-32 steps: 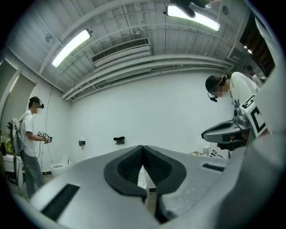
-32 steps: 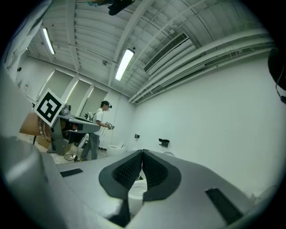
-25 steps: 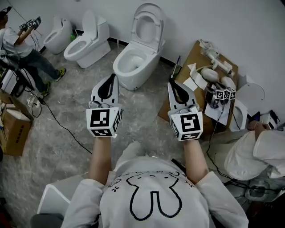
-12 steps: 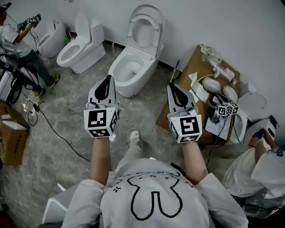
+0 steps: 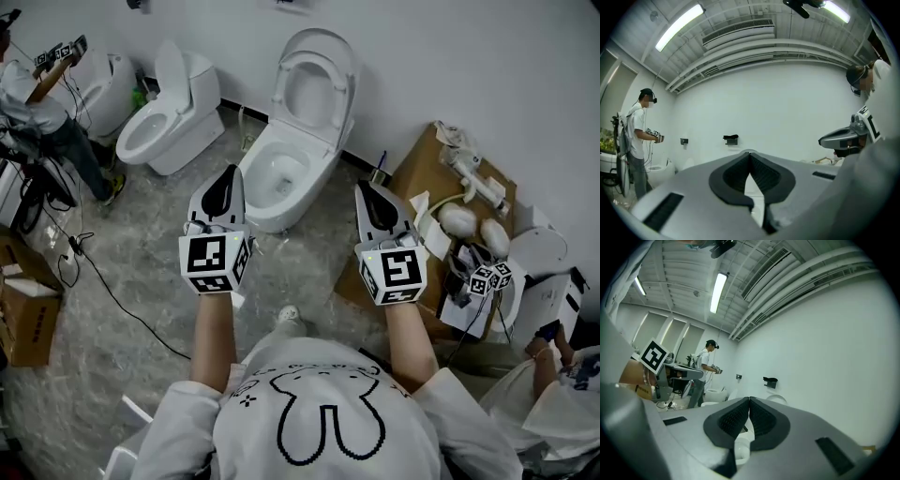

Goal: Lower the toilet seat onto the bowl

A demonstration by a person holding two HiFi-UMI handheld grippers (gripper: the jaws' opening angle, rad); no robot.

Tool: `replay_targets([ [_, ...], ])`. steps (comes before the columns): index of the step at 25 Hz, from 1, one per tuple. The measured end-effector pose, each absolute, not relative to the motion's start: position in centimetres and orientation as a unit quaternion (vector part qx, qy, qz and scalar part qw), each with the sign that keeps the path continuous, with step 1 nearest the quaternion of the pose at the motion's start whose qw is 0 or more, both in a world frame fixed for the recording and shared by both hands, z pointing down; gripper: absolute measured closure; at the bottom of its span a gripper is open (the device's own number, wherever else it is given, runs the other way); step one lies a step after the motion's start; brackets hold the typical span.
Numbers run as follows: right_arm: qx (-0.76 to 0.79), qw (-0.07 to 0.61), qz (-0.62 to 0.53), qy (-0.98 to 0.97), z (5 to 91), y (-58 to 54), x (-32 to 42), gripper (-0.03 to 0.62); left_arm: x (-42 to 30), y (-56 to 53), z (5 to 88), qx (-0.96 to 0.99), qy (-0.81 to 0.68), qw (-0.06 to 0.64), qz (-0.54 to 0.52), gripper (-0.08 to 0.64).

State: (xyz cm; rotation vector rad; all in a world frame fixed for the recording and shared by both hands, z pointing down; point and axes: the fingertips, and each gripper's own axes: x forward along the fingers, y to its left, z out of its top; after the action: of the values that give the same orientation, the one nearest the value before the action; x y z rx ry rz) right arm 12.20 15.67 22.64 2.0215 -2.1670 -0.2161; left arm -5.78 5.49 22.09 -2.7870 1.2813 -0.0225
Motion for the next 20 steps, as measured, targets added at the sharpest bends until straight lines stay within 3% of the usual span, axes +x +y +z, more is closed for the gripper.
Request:
replay_targets([
  [20,0.68,0.094,-0.072,-0.724,23.9,2.9,15.5,0.563,-4.4,-6.5,23.7,-0.903,0.43,0.026,-0.011,0.551],
])
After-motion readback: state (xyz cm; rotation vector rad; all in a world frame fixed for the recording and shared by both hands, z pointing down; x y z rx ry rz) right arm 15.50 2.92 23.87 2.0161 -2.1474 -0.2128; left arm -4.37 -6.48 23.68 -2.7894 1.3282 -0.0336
